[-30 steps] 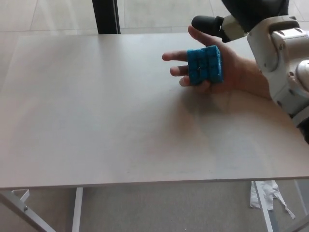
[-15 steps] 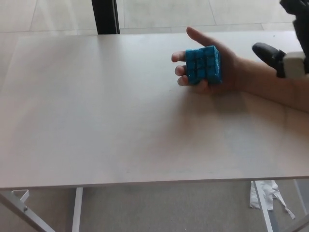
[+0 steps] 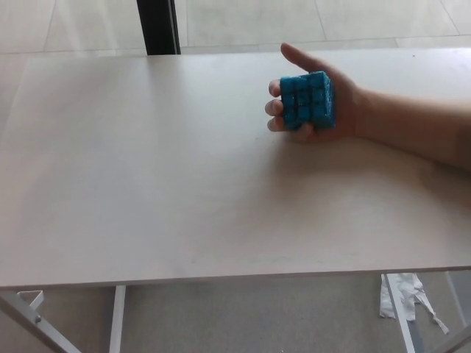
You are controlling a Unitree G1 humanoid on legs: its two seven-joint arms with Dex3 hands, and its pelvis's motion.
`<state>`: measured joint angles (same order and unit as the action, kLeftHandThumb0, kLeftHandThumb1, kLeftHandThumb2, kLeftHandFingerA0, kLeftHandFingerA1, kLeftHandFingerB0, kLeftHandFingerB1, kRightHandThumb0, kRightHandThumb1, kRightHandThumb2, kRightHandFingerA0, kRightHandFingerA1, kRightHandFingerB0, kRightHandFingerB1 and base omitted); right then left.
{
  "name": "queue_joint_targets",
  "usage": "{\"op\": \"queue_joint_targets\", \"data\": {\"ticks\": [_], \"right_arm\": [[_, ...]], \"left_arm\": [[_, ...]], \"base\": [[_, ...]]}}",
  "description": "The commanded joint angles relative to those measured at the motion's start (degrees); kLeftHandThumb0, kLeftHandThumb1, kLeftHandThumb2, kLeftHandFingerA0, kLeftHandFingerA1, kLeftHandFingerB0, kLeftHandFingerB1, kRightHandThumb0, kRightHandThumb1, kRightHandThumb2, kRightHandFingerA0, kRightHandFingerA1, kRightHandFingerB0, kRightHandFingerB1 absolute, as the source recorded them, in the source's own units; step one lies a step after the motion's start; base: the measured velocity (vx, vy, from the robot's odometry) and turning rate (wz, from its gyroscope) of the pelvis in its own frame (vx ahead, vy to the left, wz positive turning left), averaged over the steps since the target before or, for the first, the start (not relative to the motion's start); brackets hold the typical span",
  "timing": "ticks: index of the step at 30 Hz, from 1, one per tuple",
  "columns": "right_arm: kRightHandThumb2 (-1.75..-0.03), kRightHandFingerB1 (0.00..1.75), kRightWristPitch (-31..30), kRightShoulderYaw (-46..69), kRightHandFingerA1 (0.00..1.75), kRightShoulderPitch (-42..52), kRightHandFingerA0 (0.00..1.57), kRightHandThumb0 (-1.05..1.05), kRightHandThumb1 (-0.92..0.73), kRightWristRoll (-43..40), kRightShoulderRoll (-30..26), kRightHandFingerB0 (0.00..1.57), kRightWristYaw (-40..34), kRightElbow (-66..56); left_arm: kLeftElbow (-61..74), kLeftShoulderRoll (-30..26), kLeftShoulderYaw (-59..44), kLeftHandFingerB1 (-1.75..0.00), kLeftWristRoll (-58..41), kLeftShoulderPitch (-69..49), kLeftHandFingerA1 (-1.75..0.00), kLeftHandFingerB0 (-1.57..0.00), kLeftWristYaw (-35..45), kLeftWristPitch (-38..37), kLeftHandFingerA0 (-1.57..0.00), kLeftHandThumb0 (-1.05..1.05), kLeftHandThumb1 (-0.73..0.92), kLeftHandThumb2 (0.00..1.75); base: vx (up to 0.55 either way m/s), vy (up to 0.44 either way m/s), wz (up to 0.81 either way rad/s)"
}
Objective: The robot uses its right hand to pick up a cube kept in the middle of the desk infront of it and hands it to a person
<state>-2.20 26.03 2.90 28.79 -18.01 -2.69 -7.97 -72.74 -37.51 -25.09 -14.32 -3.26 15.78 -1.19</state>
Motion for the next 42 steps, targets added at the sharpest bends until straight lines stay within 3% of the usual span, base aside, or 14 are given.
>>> {"op": "queue_joint_targets", "data": {"ticks": [1,6,12,13,14,16,17,20,28,29,32,33,36,42], "right_arm": [[-0.58,0.61,33.0,40.9,1.11,14.3,0.86,-0.47,-0.6,-32.1,4.9,0.73,-15.3,5.9],[-0.61,0.76,35.8,41.7,1.41,12.4,0.95,-0.46,-0.64,-30.4,3.7,0.68,-19.7,22.4],[-0.85,0.85,32.9,40.4,1.37,12.7,1.08,-0.65,-0.49,-29.7,6.0,0.67,-18.5,31.9],[-1.0,0.87,30.6,39.4,1.43,12.5,1.37,-0.54,-0.55,-28.8,7.2,0.62,-19.0,32.7],[-0.71,0.93,25.5,37.7,1.75,12.2,1.01,-0.61,-0.68,-27.5,9.5,0.51,-19.0,33.6],[-0.71,0.93,23.7,37.5,1.75,11.8,1.01,-0.61,-0.68,-27.5,10.0,0.51,-18.1,34.1],[-0.63,0.95,21.1,37.3,1.68,10.5,0.68,-0.52,-0.71,-27.9,11.3,0.53,-18.5,34.2],[-0.66,1.0,11.9,37.4,1.66,6.2,0.71,-0.5,-0.74,-29.3,11.6,0.44,-18.3,37.4],[-0.64,1.17,9.3,31.2,1.45,2.4,0.75,-0.49,-0.7,-23.5,11.5,0.51,-21.9,47.7],[-0.63,1.09,8.7,28.6,1.35,1.2,0.84,-0.44,-0.68,-20.4,7.8,0.79,-24.8,57.4],[-0.65,1.07,6.7,28.2,1.37,0.9,0.84,-0.45,-0.68,-22.2,6.7,0.82,-22.6,58.5],[-0.61,0.9,-5.9,30.8,1.35,-1.5,0.5,-0.51,-0.73,-27.3,5.3,0.41,-18.2,55.8],[-0.6,0.7,-13.5,34.6,0.88,-3.9,0.38,-0.3,-0.72,-35.7,1.9,0.44,-8.4,57.0],[-0.59,0.68,-16.9,30.3,0.86,-6.4,0.49,-0.29,-0.67,-33.0,-0.9,0.47,-4.7,60.1]], "left_arm": [[-0.8,-1.8,-1.1,-0.44,0.0,-2.1,-0.55,-0.46,-0.1,-1.1,-0.45,-0.63,0.69,0.61],[-0.9,-1.9,-1.1,-0.44,0.0,-2.1,-0.57,-0.48,-0.2,-1.2,-0.53,-0.63,0.7,0.6],[-0.8,-2.0,-1.0,-0.44,0.2,-1.4,-0.55,-0.47,-0.3,-0.9,-0.49,-0.62,0.7,0.61],[-0.6,-2.1,-0.5,-0.44,0.6,-1.6,-0.56,-0.45,-0.3,-1.0,-0.44,-0.65,0.71,0.61],[-0.2,-2.2,0.2,-0.44,1.3,-1.9,-0.56,-0.46,-0.5,-1.2,-0.46,-0.65,0.71,0.61],[-0.1,-2.1,0.2,-0.44,1.3,-1.8,-0.56,-0.46,-0.8,-1.1,-0.46,-0.65,0.71,0.61],[-0.4,-2.0,-0.4,-0.44,0.7,-1.6,-0.56,-0.45,-0.7,-1.0,-0.46,-0.61,0.71,0.61],[-0.8,-2.0,-0.2,-0.44,0.9,-1.8,-0.57,-0.43,-0.3,-1.2,-0.47,-0.63,0.71,0.61],[-0.7,-2.6,0.7,-0.44,2.0,-2.4,-0.57,-0.46,-1.2,-1.6,-0.43,-0.65,0.7,0.61],[-0.6,-2.7,1.2,-0.44,2.4,-2.9,-0.58,-0.48,-1.2,-1.7,-0.46,-0.66,0.71,0.61],[-0.7,-2.5,1.0,-0.43,2.2,-3.0,-0.54,-0.45,-0.8,-2.4,-0.45,-0.65,0.71,0.62],[-0.6,-2.5,1.4,-0.44,2.6,-3.0,-0.56,-0.47,-1.3,-2.0,-0.47,-0.66,0.71,0.61],[-0.5,-2.5,1.1,-0.45,2.1,-3.1,-0.58,-0.49,-0.9,-2.1,-0.47,-0.66,0.7,0.61],[-0.5,-2.4,1.9,-0.45,2.7,-2.7,-0.58,-0.45,-1.4,-1.5,-0.46,-0.66,0.71,0.61]], "base": [[0.0,0.0,0.0],[0.0,0.0,0.0],[0.0,0.0,0.0],[0.0,0.0,0.0],[0.0,0.0,0.0],[0.0,0.0,0.0],[0.0,0.0,0.0],[0.0,0.0,0.0],[0.0,0.0,0.0],[0.0,0.0,0.0],[0.0,0.0,0.0],[0.0,0.0,0.0],[0.0,0.0,0.0],[0.0,0.0,0.0]]}}
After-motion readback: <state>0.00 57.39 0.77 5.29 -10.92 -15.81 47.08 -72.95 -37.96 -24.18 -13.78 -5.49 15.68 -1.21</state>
